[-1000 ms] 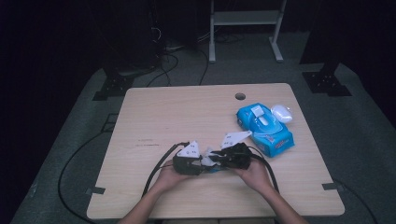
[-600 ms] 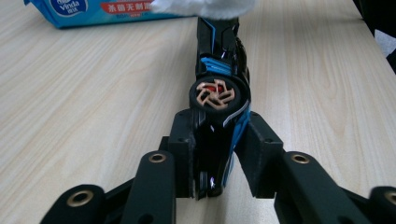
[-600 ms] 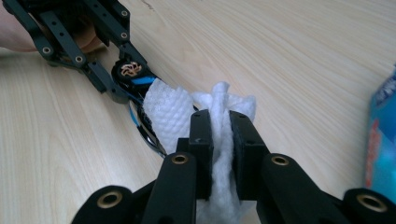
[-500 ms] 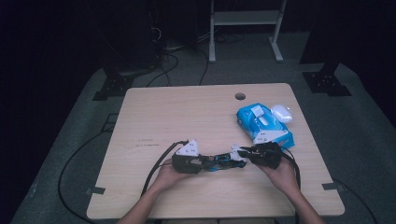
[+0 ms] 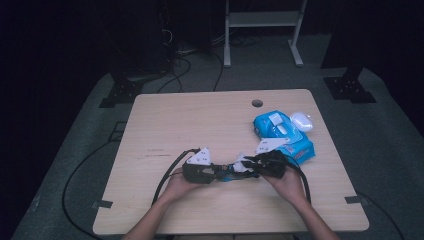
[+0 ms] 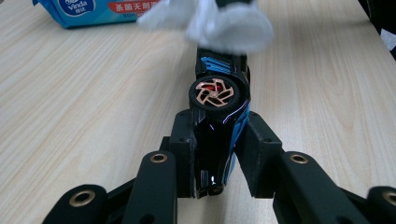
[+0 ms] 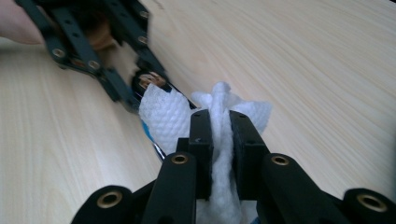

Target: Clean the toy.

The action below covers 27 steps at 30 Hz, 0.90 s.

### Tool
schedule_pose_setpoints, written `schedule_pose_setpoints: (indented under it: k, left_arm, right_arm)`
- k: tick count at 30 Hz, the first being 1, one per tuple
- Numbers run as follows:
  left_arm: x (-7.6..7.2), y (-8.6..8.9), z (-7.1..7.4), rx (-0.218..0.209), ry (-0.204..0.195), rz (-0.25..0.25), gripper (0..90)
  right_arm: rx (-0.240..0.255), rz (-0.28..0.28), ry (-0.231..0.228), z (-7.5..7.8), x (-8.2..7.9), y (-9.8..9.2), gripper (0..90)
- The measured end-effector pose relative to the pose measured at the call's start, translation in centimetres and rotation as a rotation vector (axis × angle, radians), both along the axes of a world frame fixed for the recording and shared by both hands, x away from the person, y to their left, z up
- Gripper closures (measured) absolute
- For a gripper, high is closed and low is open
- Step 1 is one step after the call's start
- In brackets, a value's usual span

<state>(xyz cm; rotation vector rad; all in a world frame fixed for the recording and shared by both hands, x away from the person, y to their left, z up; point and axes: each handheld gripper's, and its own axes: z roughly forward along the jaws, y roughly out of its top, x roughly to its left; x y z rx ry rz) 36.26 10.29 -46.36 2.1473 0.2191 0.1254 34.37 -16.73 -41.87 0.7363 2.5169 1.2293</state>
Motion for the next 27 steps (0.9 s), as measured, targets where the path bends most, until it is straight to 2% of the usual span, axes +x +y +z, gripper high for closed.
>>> schedule_pose_setpoints:
  k: [2,4,7,9,13,16,19,22,27]
  left_arm:
    - [0.0,0.0,-0.1,-0.004,0.009,0.002,68.4]
    - [0.0,0.0,-0.1,-0.022,0.024,-0.001,67.1]
    - [-0.1,0.0,0.1,-0.063,0.056,-0.005,54.9]
    - [0.0,0.1,0.3,-0.092,0.076,-0.008,52.2]
    - [0.5,0.6,0.4,-0.169,0.152,0.000,52.2]
    - [0.8,1.0,0.8,-0.220,0.178,0.022,53.0]
    - [1.1,1.5,0.9,-0.271,0.231,0.058,54.0]
    - [1.3,1.6,0.6,-0.241,0.239,0.089,54.2]
    - [1.5,1.6,0.3,-0.259,0.294,0.101,53.3]
  right_arm:
    - [0.029,-0.029,0.023,0.0,0.0,-1.4,79.8]
    - [0.042,-0.024,0.039,-0.1,0.0,-1.9,79.8]
    - [0.019,-0.013,0.013,-0.1,-0.3,-1.5,79.8]
    - [0.025,-0.011,0.009,-0.3,-0.3,-1.5,79.8]
    - [0.053,-0.003,-0.006,-0.6,-0.4,-1.8,79.7]
    - [0.047,0.009,-0.025,-0.7,-0.6,-1.8,79.8]
    - [0.044,0.021,-0.039,-0.7,-0.8,-1.8,79.8]
    - [0.045,0.031,-0.048,-0.8,-1.0,-1.9,79.8]
    - [0.039,0.046,-0.071,-0.9,-1.7,-1.9,79.8]
